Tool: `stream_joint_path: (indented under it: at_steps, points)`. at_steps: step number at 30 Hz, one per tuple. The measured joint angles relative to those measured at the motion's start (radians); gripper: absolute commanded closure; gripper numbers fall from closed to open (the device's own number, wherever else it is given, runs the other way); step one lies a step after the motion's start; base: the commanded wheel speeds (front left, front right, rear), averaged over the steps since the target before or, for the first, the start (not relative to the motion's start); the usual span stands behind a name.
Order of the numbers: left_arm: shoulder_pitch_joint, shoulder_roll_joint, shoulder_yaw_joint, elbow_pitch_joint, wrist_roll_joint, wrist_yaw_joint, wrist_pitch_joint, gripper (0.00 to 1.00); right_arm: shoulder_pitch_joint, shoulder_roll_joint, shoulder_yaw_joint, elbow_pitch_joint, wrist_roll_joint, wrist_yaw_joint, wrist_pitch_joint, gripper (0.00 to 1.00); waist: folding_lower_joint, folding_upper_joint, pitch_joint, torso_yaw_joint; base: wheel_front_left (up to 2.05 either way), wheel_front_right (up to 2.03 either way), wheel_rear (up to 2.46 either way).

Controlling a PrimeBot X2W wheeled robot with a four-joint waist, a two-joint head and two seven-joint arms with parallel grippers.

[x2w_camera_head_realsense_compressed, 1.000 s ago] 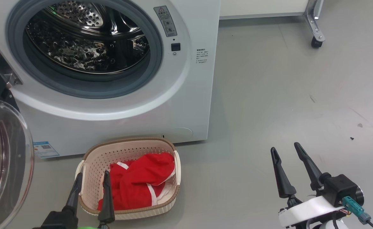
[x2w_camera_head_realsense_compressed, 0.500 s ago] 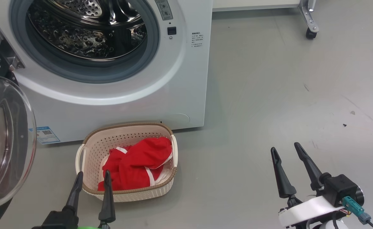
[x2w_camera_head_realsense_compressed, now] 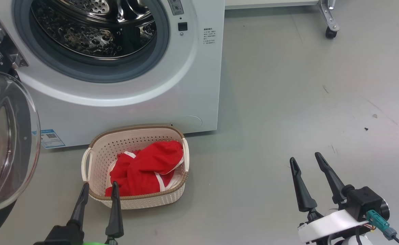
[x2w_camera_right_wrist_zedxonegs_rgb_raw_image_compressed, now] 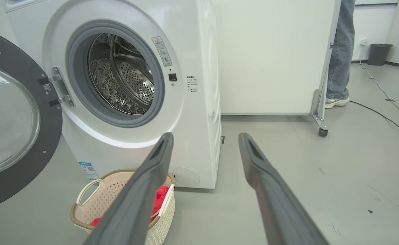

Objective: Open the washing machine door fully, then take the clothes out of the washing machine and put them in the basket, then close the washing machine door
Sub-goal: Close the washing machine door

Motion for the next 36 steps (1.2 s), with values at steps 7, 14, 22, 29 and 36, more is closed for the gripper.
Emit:
stream_joint_path:
  at_steps: [7, 14, 22, 29, 36]
  points:
    - [0.000, 0.000, 0.000, -0.001, 0.000, 0.000, 0.000, 0.00, 0.000, 0.000, 0.000, 0.000, 0.000, 0.000, 0.000, 0.00, 0.0000, 0.0000, 0.000, 0.000, -0.01, 0.01, 0.00]
    - [0.000, 0.000, -0.004, -0.001, 0.000, 0.001, 0.000, 0.00, 0.000, 0.000, 0.000, 0.001, 0.000, 0.000, 0.000, 0.00, 0.0000, 0.0000, 0.000, 0.003, 0.00, 0.00, 0.00]
    - [0.000, 0.000, -0.010, 0.001, 0.000, 0.001, 0.000, 0.00, 0.000, 0.000, -0.003, 0.000, -0.002, 0.000, 0.000, 0.00, 0.0000, 0.0000, -0.004, 0.013, 0.00, 0.00, 0.00]
    - [0.000, 0.000, -0.019, 0.004, -0.001, 0.001, 0.000, 0.00, 0.002, 0.001, -0.018, -0.006, -0.003, 0.000, 0.000, 0.00, 0.0000, 0.0000, -0.005, 0.047, 0.00, 0.00, 0.00]
    - [0.000, 0.001, -0.002, 0.009, -0.005, 0.001, 0.000, 0.00, 0.021, 0.001, -0.027, -0.012, -0.011, 0.000, 0.000, 0.00, 0.0000, 0.0000, -0.003, 0.108, 0.00, 0.00, 0.00]
